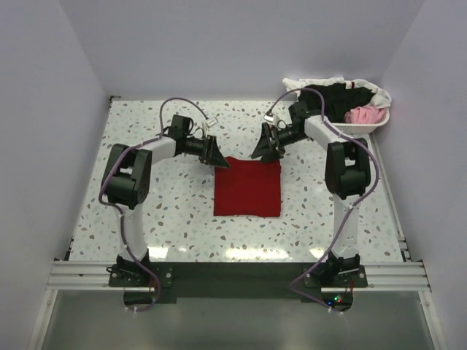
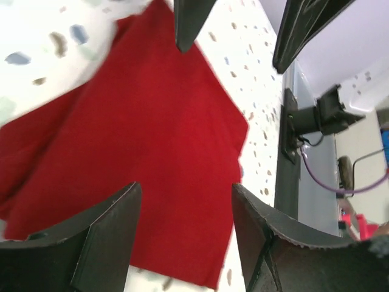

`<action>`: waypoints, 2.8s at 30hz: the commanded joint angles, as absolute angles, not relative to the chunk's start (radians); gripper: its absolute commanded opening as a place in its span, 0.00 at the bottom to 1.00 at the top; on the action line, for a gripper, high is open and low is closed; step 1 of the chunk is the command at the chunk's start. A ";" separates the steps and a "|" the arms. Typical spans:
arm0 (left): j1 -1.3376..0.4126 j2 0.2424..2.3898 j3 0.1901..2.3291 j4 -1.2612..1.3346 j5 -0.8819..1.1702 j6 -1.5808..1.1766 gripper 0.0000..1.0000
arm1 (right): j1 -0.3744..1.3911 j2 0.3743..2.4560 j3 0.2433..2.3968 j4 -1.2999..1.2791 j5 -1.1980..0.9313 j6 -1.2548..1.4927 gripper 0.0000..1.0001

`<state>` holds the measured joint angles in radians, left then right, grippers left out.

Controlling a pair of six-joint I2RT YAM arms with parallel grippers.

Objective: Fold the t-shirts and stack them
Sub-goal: Neatly place the folded tshirt to the corner

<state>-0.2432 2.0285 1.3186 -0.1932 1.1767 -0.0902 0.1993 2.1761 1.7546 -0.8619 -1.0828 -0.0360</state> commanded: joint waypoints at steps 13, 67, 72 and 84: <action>-0.166 2.108 1.264 0.040 1.112 -0.292 0.70 | 0.071 2.450 2.040 -1.078 -0.956 -0.258 0.88; 0.089 1.428 1.296 -0.522 0.911 0.051 1.00 | -0.351 2.040 1.420 -1.063 -0.049 -1.141 0.98; 0.089 1.436 1.313 -0.515 0.904 0.041 1.00 | -0.345 2.107 1.489 -1.055 -0.048 -1.144 0.98; 0.089 1.466 1.341 -0.523 0.902 0.040 1.00 | -0.232 2.203 1.629 -1.025 -0.064 -1.014 0.98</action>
<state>0.0887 1.4631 1.2945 -0.5411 0.8860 0.0452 -0.2680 2.1223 1.5929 -1.1305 0.0479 -1.0294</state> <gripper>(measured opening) 0.997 0.983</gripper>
